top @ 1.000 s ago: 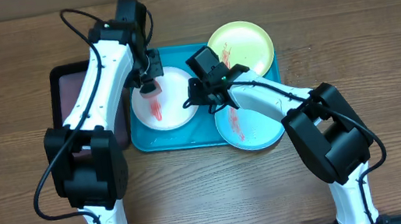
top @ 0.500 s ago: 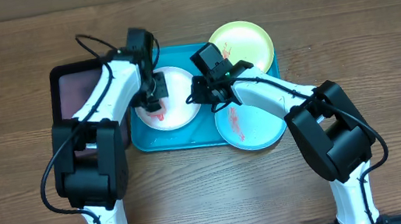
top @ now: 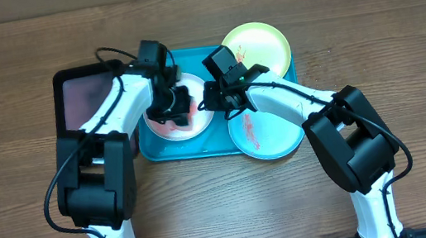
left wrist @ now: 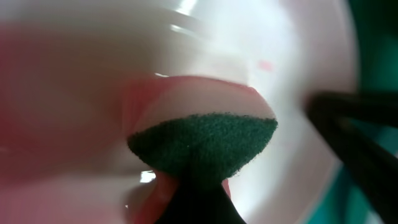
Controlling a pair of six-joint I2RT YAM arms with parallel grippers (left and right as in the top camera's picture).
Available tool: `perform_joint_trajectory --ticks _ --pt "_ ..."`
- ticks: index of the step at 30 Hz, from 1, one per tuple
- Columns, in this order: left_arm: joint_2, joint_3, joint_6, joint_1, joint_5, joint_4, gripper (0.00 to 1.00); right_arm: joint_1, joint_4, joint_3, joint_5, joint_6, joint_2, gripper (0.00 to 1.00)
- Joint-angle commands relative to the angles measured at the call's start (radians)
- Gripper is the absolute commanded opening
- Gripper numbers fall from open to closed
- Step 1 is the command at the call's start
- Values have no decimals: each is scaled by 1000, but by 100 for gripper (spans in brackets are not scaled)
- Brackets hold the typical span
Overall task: Clean dirty plates on tray and stack at the side
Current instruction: 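Scrub the white plate with the sponge in the left gripper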
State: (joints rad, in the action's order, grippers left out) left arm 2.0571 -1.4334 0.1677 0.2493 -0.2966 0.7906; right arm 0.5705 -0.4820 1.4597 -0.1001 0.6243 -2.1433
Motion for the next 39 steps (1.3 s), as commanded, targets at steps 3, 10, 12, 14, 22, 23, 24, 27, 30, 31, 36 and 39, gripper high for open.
perform_joint_trajectory --ticks 3,10,12,14,22,23,24,27,30,31,36,39 --pt "16 23 79 21 72 -30 4 -6 -6 6 9 8 -13 4" --pt "16 20 494 21 734 -39 4 -6 -6 6 9 8 -13 4" --pt "16 16 520 21 825 -77 4 -6 -2 6 9 8 -13 4" --pt "16 16 498 21 851 -133 4 -6 -2 6 9 8 -13 4" --pt "16 16 248 29 579 -138 4 -6 -10 6 9 8 -13 4" --pt "16 16 216 29 518 -107 4 -6 -13 6 4 7 -13 4" --pt "16 16 198 29 469 -77 4 -6 -14 6 -6 4 -13 4" --pt "16 16 146 28 343 22 4 -8 -26 6 -80 4 -13 4" --pt "15 16 65 28 198 92 4 -9 -51 6 -156 5 -13 4" --pt "15 15 36 31 147 104 4 -9 -64 6 -172 5 -13 4" --pt "14 2 26 43 -14 93 4 -9 -120 6 -194 17 -13 4" --pt "14 -30 43 47 -37 84 4 -4 -137 6 -193 32 -13 4"
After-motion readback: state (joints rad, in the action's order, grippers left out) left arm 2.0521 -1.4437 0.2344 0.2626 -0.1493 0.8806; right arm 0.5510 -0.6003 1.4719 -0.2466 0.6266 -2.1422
